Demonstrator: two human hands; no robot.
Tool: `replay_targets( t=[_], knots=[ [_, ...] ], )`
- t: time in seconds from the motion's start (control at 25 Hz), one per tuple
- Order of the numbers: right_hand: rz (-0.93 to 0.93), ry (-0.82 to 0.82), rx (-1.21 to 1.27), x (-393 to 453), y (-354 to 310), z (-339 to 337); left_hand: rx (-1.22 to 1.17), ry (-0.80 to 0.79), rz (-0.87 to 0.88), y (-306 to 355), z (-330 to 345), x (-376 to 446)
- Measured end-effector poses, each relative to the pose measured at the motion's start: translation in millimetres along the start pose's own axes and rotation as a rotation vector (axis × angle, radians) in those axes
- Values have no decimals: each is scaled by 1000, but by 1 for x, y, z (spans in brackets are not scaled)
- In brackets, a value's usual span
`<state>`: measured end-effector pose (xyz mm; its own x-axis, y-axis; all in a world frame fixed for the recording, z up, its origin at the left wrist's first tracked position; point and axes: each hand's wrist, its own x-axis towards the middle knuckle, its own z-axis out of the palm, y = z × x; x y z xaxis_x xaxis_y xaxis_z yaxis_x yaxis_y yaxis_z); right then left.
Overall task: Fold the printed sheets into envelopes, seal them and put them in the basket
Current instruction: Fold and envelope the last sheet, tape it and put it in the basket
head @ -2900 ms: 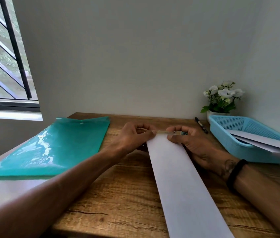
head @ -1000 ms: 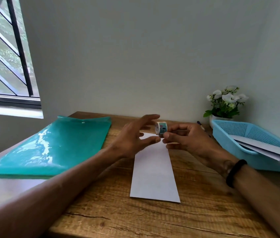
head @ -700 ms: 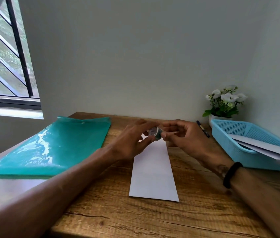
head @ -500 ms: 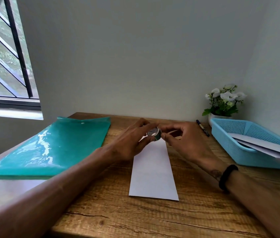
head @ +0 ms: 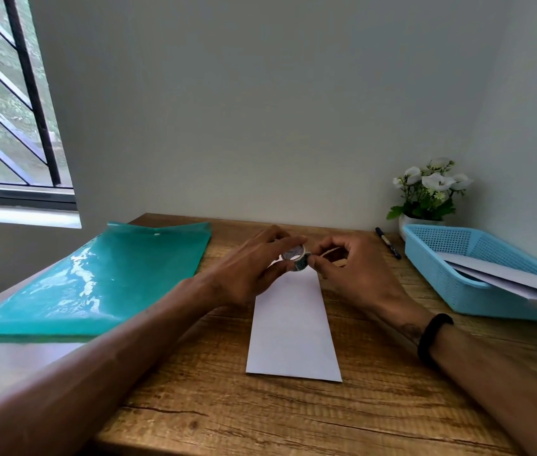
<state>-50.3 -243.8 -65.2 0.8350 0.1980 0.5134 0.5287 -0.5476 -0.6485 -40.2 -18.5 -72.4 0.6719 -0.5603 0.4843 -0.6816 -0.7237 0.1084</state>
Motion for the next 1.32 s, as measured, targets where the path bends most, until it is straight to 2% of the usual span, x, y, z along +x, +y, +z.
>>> replay_targets(
  t=[0.08, 0.16, 0.28, 0.4, 0.48, 0.52, 0.6, 0.72, 0.84, 0.92, 1.0, 1.12, 1.2, 1.32],
  knots=[
    [88, -132, 108, 0, -4, -2, 63, 51, -92, -6, -5, 0],
    [216, -223, 338, -2, -9, -2, 145, 68, -259, -22, -13, -6],
    [396, -154, 583, 0, -8, -2, 192, -46, -434, -41, -23, -16],
    [501, -190, 700, 3, -2, -5, 176, -83, -472, -37, -26, -18],
    [495, -230, 645, 5, 1, -7, 162, -7, -458, -27, -26, -16],
    [480, -236, 598, 6, 3, -7, 99, 58, -471, -18, -25, -13],
    [448, -225, 506, 7, 8, -7, -182, 109, -619, 5, -22, -3],
    [421, -188, 448, 10, 19, -4, -701, -3, -870, 39, -18, 7],
    [407, -155, 455, 11, 23, 0, -1146, 37, -956, 52, -32, 6],
    [414, -152, 449, 12, 23, 1, -1349, 48, -988, 56, -37, 4],
    [420, -128, 451, 11, 24, 2, -1413, -8, -1000, 63, -33, 2],
    [422, 38, 414, 10, 21, 1, -1296, -77, -951, 63, -20, 2],
    [439, 166, 467, 13, 19, -3, -1248, 18, -929, 58, -20, 3],
    [456, 210, 713, 14, 16, -9, -1263, 180, -906, 51, -23, 4]
  ],
)
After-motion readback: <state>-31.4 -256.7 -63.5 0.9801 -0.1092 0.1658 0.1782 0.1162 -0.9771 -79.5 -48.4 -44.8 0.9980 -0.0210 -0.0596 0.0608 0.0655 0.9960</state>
